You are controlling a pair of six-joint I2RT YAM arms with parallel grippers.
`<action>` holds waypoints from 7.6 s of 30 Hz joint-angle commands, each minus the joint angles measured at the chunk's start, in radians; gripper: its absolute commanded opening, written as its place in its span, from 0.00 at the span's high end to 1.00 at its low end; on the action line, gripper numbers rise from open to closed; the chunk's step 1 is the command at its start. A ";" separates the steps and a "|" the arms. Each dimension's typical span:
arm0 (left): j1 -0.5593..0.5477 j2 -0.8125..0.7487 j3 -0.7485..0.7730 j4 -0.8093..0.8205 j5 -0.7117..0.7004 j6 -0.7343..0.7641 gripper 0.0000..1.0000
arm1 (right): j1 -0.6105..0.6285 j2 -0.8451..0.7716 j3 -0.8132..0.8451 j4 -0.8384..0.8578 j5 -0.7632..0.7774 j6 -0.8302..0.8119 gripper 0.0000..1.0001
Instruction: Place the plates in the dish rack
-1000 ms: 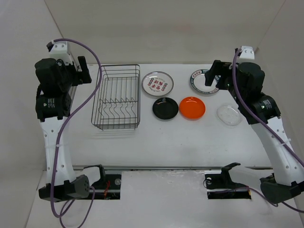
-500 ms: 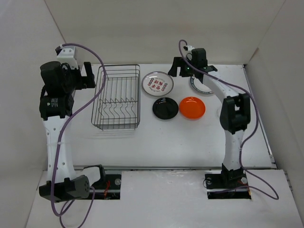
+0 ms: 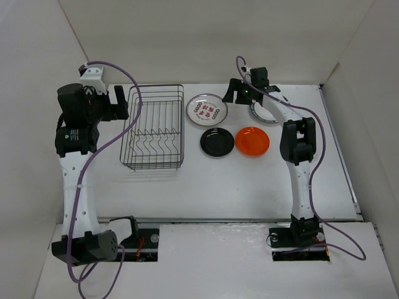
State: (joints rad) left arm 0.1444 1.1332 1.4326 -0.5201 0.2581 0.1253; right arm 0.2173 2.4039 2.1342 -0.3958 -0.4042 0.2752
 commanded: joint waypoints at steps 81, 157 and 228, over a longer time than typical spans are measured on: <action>-0.075 0.631 0.374 -0.221 0.784 0.301 0.41 | 0.258 -0.560 -0.418 0.546 -0.191 0.127 1.00; -0.072 0.105 -0.248 -0.018 -0.333 -0.072 0.63 | 0.272 -0.601 -0.510 0.078 0.535 0.170 0.00; -0.092 0.287 0.186 -0.017 0.408 0.065 0.00 | -0.426 -0.518 -0.642 0.514 0.090 0.457 1.00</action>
State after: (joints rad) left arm 0.0654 1.4097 1.5497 -0.5720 0.5522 0.1932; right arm -0.2481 2.0312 1.4818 -0.0814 -0.3359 0.6971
